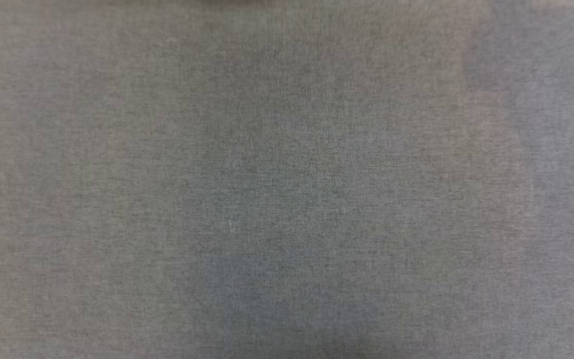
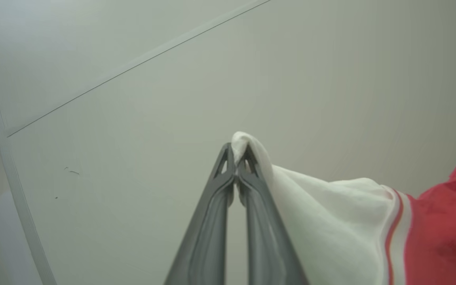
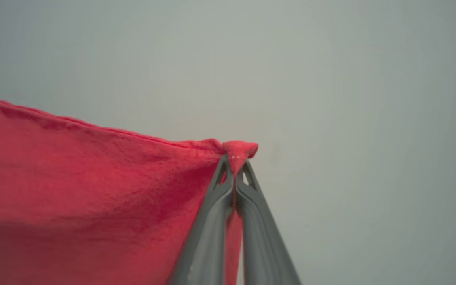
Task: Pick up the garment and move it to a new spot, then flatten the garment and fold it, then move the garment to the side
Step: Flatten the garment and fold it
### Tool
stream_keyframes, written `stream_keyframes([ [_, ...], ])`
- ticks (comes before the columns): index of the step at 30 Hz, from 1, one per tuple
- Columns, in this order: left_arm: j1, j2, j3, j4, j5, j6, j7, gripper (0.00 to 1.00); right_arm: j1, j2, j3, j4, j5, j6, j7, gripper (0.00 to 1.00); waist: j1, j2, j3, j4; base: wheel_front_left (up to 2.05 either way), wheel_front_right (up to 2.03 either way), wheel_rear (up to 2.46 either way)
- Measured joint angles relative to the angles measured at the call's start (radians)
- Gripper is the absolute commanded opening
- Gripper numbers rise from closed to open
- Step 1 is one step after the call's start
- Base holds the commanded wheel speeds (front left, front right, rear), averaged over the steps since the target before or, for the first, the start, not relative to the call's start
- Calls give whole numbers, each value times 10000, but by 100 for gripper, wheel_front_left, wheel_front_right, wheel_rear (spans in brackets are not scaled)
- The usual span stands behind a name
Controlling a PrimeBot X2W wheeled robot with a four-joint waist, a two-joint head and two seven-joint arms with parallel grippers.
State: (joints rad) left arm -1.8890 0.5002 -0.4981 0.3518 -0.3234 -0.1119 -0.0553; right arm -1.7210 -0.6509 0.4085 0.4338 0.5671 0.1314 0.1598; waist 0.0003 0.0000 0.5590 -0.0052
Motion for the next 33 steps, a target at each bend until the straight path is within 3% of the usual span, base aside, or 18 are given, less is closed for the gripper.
stream_keyframes([
  [7, -1318, -194, -422, 1521, 161, -86, -617, 0, -1509, 372, 700, 1457, -113, 0, -752, 0, 0, 0, 791, -12, 0, 0, 0],
  [15, -788, -322, -947, 2665, -199, -159, -1340, 0, -1233, 654, 2042, 2364, 385, 0, -1611, 0, -1, 0, 999, -97, 0, 0, 0],
  [25, 3301, -219, -1277, 2769, -723, 23, -1919, 0, 1898, 884, 3952, 2884, 1672, 0, -2811, 0, -2, 0, 28, -100, 0, 0, 0],
  [33, 7715, 629, -1139, 642, -1189, 1026, -2006, 0, 4502, 132, 5517, 1948, 2813, 2, -3302, 0, -3, 0, -1204, 39, 0, 0, 0],
])
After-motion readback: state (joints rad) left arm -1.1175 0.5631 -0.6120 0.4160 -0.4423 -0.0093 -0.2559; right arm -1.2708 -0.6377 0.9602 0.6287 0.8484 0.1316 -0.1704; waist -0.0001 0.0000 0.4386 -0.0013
